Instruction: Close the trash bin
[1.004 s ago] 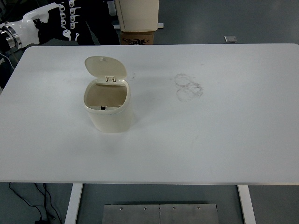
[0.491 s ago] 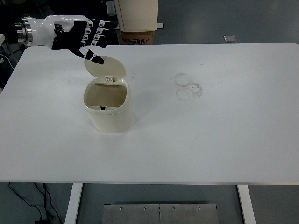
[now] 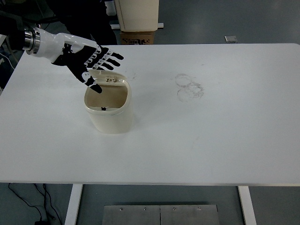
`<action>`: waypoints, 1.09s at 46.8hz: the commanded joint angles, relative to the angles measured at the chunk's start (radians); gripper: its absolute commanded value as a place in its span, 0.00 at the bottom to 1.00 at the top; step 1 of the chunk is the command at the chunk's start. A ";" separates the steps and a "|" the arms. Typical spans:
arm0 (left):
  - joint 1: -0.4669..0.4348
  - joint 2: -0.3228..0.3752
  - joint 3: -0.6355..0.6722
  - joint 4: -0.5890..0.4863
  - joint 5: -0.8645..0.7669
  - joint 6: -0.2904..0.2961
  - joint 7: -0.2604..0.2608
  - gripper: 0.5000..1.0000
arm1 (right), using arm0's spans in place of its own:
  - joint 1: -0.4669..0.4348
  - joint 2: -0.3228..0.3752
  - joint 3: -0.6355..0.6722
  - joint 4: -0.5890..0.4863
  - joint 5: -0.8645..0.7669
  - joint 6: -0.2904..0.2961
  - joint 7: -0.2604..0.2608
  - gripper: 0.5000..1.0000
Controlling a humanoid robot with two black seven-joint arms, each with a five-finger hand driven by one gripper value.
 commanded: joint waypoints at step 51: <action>-0.069 -0.040 0.115 -0.141 0.000 -0.008 0.099 1.00 | 0.000 0.000 0.000 0.000 0.001 0.000 0.000 0.98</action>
